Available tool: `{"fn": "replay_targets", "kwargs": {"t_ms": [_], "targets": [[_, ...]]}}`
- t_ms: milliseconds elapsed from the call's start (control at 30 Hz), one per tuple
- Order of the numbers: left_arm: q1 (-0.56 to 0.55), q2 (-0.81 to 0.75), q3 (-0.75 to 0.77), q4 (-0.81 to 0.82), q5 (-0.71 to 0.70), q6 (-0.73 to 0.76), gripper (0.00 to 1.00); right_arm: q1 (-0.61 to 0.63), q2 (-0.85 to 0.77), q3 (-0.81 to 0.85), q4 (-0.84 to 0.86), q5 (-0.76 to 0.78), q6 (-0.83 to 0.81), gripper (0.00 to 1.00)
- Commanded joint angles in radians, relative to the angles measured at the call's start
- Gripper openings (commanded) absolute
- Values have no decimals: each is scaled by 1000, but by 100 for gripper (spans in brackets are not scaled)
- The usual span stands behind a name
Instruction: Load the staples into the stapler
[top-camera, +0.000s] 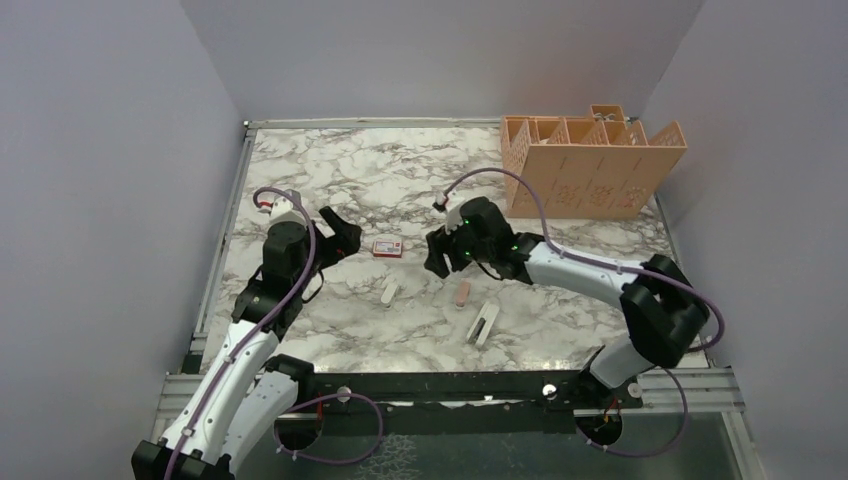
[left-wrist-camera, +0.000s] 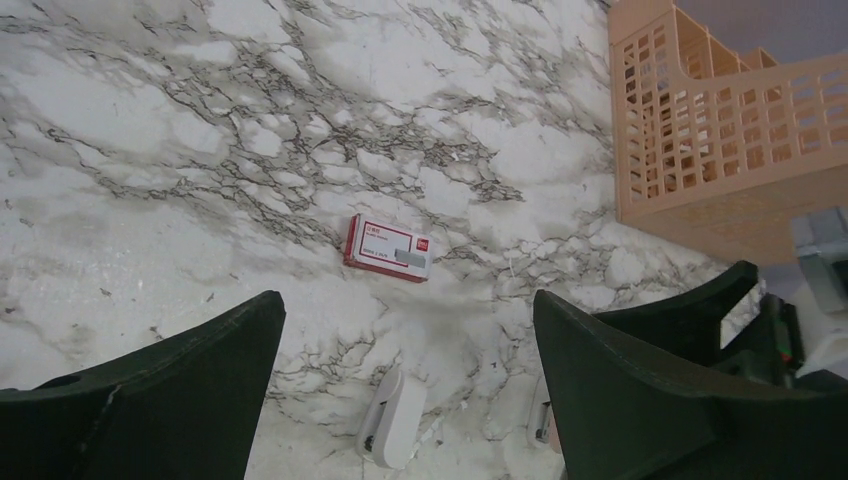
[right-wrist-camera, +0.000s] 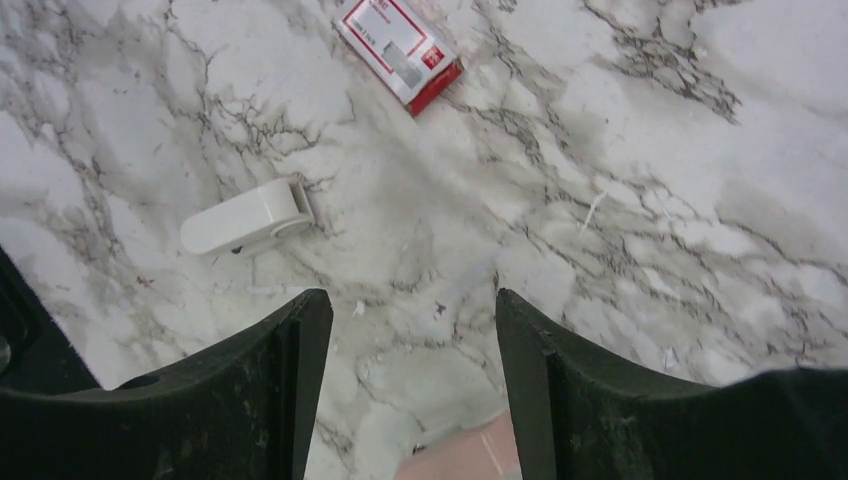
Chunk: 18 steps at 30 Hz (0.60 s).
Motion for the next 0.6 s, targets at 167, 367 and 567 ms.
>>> {"fn": "replay_targets", "kwargs": {"t_ms": [167, 367, 567], "targets": [[-2, -38, -12, -57, -60, -115, 86, 54, 336, 418, -184, 1, -279, 70], [-3, -20, 28, -89, -121, -112, 95, 53, 487, 571, -265, -43, -399, 75], [-5, -29, 94, -191, -233, -111, 96, 53, 587, 658, -317, -142, -468, 76]]}}
